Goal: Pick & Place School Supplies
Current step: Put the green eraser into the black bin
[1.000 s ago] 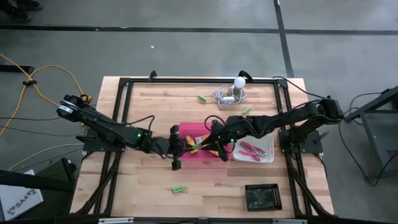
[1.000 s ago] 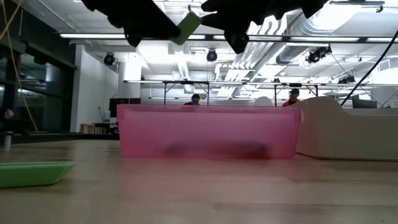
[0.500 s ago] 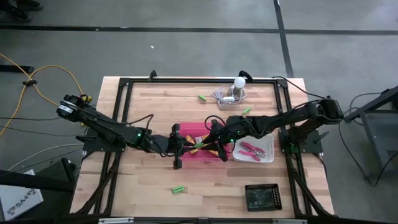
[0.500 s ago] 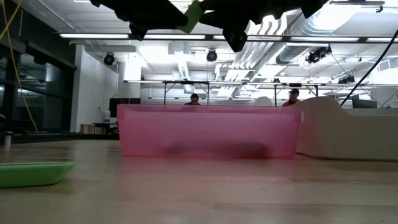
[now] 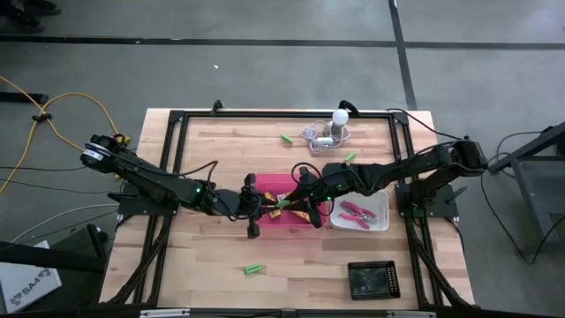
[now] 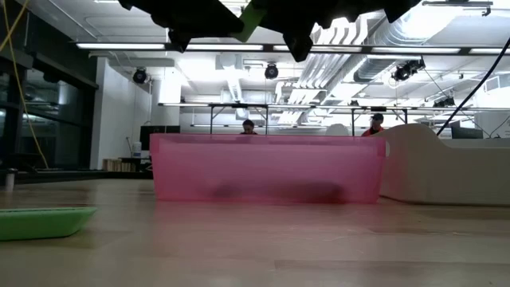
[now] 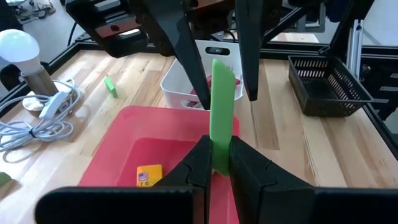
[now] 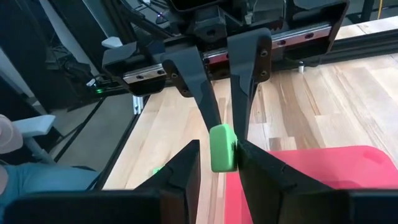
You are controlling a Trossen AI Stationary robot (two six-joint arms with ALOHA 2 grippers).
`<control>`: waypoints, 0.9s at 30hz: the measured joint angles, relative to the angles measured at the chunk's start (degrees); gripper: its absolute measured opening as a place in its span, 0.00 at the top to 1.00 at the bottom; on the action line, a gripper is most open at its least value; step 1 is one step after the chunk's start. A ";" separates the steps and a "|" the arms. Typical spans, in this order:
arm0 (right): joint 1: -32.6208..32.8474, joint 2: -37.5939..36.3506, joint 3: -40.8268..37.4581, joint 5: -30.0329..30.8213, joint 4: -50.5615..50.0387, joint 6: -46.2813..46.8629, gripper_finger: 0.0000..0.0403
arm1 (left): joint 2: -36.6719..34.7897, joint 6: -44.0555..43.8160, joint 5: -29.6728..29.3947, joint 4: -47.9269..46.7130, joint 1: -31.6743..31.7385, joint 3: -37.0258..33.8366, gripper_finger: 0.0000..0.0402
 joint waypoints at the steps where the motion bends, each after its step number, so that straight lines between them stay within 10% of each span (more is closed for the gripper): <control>1: 0.00 0.00 0.00 0.00 0.00 0.00 0.77 | 0.01 0.03 -0.01 0.23 0.00 0.00 0.92; 27: 0.02 0.00 0.00 -0.04 -0.03 -1.53 0.93 | 0.02 1.83 0.94 1.75 0.00 0.00 0.85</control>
